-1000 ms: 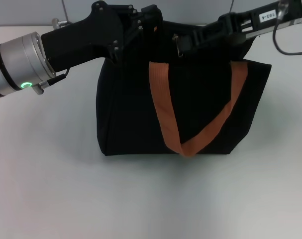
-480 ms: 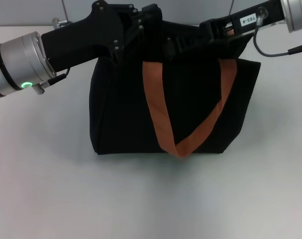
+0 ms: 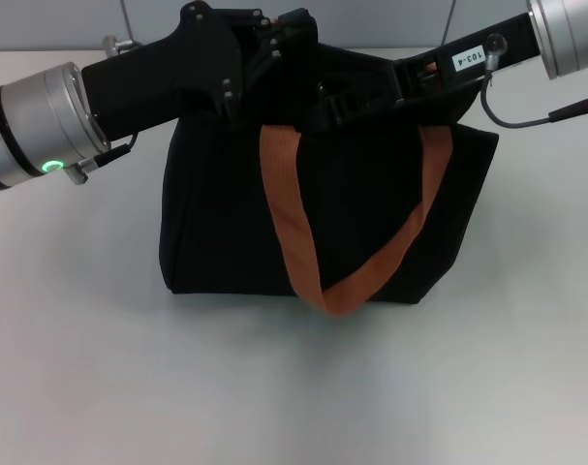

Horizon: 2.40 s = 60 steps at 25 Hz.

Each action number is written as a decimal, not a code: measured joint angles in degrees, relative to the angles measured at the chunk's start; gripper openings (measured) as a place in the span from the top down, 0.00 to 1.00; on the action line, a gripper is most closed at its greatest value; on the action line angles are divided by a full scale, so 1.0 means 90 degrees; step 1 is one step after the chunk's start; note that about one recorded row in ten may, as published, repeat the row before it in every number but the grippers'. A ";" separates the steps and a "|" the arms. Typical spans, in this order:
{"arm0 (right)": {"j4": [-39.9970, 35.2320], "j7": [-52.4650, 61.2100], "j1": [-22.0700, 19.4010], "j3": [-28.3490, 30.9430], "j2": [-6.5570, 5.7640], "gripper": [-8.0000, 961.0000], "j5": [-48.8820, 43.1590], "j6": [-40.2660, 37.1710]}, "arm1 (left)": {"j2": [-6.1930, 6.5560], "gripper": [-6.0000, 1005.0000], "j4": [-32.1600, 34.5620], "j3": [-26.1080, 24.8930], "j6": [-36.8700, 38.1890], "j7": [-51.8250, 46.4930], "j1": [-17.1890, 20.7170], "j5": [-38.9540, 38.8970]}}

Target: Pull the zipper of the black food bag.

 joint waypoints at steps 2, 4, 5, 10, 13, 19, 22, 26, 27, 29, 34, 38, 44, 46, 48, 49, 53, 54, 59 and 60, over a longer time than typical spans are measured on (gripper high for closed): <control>-0.0006 -0.0008 -0.0026 0.0024 0.0008 0.62 0.0009 -0.0011 | 0.0000 0.96 0.0000 -0.0001 0.0005 -0.0001 0.0001 0.0000; -0.0006 -0.0010 -0.0060 0.0029 0.0010 0.62 0.0044 0.0001 | 0.0000 0.96 0.0001 -0.0001 0.0008 -0.0001 0.0004 -0.0003; -0.0007 -0.0010 -0.0075 0.0031 0.0010 0.62 0.0076 0.0011 | 0.0000 0.96 0.0001 -0.0002 0.0010 -0.0001 0.0005 -0.0006; -0.0128 0.0041 -0.0089 0.0080 0.0007 0.62 0.0117 0.0008 | 0.0000 0.96 0.0002 -0.0033 0.0018 -0.0001 0.0005 -0.0020; -0.0368 0.0197 -0.0129 0.0084 -0.0037 0.62 0.0105 -0.0075 | 0.0000 0.96 0.0002 -0.0045 0.0019 -0.0001 0.0004 -0.0059; -0.0877 0.0584 -0.0167 0.0082 -0.0055 0.62 -0.0066 -0.0251 | 0.0000 0.96 -0.0021 -0.0006 0.0018 -0.0001 0.0022 -0.0141; -0.0906 0.0631 -0.0167 0.0045 -0.0052 0.62 -0.0073 -0.0205 | 0.0000 0.96 -0.0050 -0.0003 0.0018 -0.0001 0.0030 -0.0151; -0.0833 0.0582 -0.0187 0.0024 -0.0005 0.62 -0.0076 0.0019 | 0.0000 0.96 -0.0071 -0.0001 0.0018 -0.0001 0.0033 -0.0151; -0.0826 0.0562 -0.0195 0.0018 0.0009 0.62 -0.0077 0.0071 | 0.0000 0.96 -0.0074 -0.0001 0.0018 -0.0001 0.0034 -0.0151; -0.0788 0.0523 -0.0198 0.0005 0.0037 0.62 -0.0093 0.0142 | 0.0000 0.96 -0.0076 -0.0001 0.0019 -0.0001 0.0033 -0.0151; -0.0688 0.0503 -0.0149 -0.0129 0.0094 0.62 -0.0155 0.0217 | 0.0001 0.96 -0.0078 0.0000 0.0031 -0.0001 0.0022 -0.0149; -0.0754 0.0501 -0.0160 -0.0160 0.0166 0.63 -0.0162 0.0272 | 0.0001 0.96 -0.0078 -0.0001 0.0038 0.0006 0.0010 -0.0149; -0.0731 0.0434 -0.0191 -0.0165 0.0247 0.70 -0.0152 0.0414 | 0.0001 0.96 -0.0077 -0.0001 0.0068 0.0009 0.0007 -0.0149; -0.0748 0.0430 -0.0195 -0.0166 0.0252 0.75 -0.0133 0.0415 | 0.0000 0.96 -0.0077 -0.0001 0.0079 0.0009 0.0005 -0.0150; -0.0757 0.0432 -0.0200 -0.0163 0.0255 0.78 -0.0129 0.0416 | 0.0001 0.96 -0.0077 -0.0001 0.0082 0.0009 0.0004 -0.0150; -0.0757 0.0432 -0.0206 -0.0152 0.0255 0.78 -0.0127 0.0415 | 0.0000 0.96 -0.0076 -0.0001 0.0082 0.0009 0.0003 -0.0150; -0.0759 0.0450 -0.0245 -0.0091 0.0275 0.82 -0.0098 0.0430 | 0.0000 0.96 -0.0077 -0.0001 0.0087 0.0009 0.0003 -0.0150; -0.0760 0.0450 -0.0252 -0.0086 0.0295 0.82 -0.0091 0.0459 | 0.0001 0.96 -0.0076 -0.0001 0.0087 0.0009 0.0003 -0.0150; -0.0768 0.0434 -0.0300 -0.0126 0.0388 0.86 -0.0079 0.0667 | 0.0001 0.96 -0.0091 -0.0001 0.0087 0.0009 0.0003 -0.0150; -0.0770 0.0431 -0.0314 -0.0138 0.0393 0.87 -0.0079 0.0706 | 0.0001 0.96 -0.0108 -0.0001 0.0087 0.0009 0.0003 -0.0150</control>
